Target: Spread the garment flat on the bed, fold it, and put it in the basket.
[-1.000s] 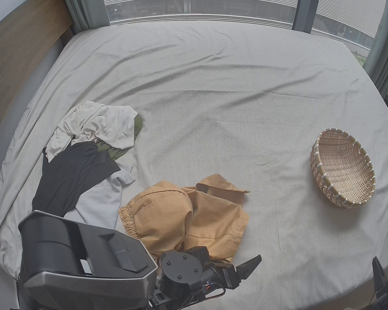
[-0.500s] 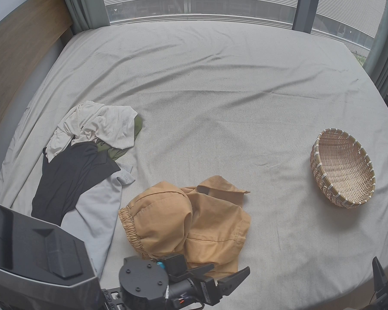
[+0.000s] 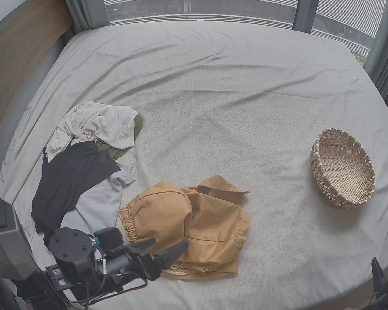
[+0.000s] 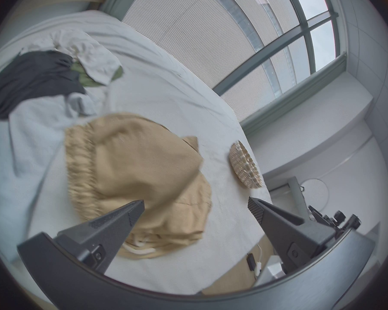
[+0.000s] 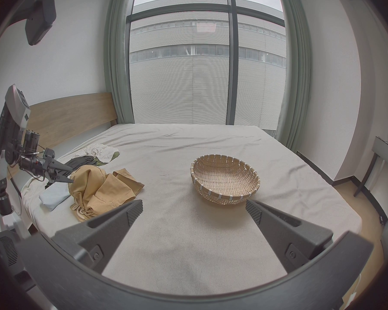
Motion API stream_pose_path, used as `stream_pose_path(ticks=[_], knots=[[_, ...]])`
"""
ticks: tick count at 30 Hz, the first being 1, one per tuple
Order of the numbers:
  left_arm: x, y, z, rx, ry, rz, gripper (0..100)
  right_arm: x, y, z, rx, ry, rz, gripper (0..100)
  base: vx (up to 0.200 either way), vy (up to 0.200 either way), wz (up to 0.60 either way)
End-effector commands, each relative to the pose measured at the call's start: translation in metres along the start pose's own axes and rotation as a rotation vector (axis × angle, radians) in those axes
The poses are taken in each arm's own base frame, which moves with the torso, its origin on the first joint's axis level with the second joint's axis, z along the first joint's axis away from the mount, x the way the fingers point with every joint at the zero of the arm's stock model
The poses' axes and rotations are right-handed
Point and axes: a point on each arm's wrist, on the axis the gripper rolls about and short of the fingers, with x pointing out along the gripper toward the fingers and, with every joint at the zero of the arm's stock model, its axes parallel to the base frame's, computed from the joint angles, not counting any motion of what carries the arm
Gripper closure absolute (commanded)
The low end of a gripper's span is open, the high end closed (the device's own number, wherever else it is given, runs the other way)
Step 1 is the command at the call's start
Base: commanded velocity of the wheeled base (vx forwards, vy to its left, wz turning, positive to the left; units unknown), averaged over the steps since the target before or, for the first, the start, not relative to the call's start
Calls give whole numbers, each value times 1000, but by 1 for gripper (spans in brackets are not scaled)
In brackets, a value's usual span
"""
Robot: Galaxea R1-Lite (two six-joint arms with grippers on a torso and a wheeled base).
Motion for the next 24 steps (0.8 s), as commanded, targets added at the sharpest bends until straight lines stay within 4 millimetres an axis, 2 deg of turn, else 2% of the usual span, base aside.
stream_pose_path(ticks=[1, 7, 10, 11, 12, 13, 14, 15, 17, 20, 21, 22, 23, 24], knots=[[-25, 9, 21, -8, -111, 34, 0, 1, 0, -5, -7, 9, 4, 0, 0, 0, 0], [-32, 10, 31, -18, -168, 35, 0, 1, 0, -5, -7, 2, 13, 0, 0, 0, 0], [-33, 23, 38, -7, -200, 101, 0, 1, 1, -4, -9, 0, 16, 0, 0, 0, 0], [-33, 26, 38, -4, -196, 119, 0, -1, 0, 3, -7, -64, 15, 0, 0, 0, 0], [-33, 28, 37, -2, -184, 132, 0, -5, 0, 27, -13, -206, 6, 0, 0, 0, 0], [-33, 28, 37, 0, -182, 134, 0, -6, 0, 33, -13, -238, 7, 0, 0, 0, 0], [-34, 29, 36, -2, -164, 143, 0, -6, -4, 116, -19, -461, -16, 0, 0, 0, 0], [-34, 29, 34, -2, -149, 138, 0, 14, -6, 153, -19, -443, -16, 0, 0, 0, 0], [-33, 26, 32, 3, -130, 127, 0, 15, -7, 176, -5, -448, 15, 0, 0, 0, 0], [-33, 26, 31, 3, -124, 124, 0, 17, -7, 178, 3, -422, 31, 0, 0, 0, 0], [-32, 28, 30, 1, -116, 134, 0, 51, -5, 174, 42, -234, 111, 0, 0, 0, 0], [-32, 32, 31, -8, -112, 152, 0, 75, 0, 173, 59, -157, 166, 0, 0, 0, 0], [-33, 32, 31, -9, -110, 155, 0, 78, 1, 173, 60, -151, 172, 0, 0, 0, 0], [-33, 36, 31, -16, -101, 165, 0, 90, 5, 175, 67, -140, 206, 0, 0, 0, 0]])
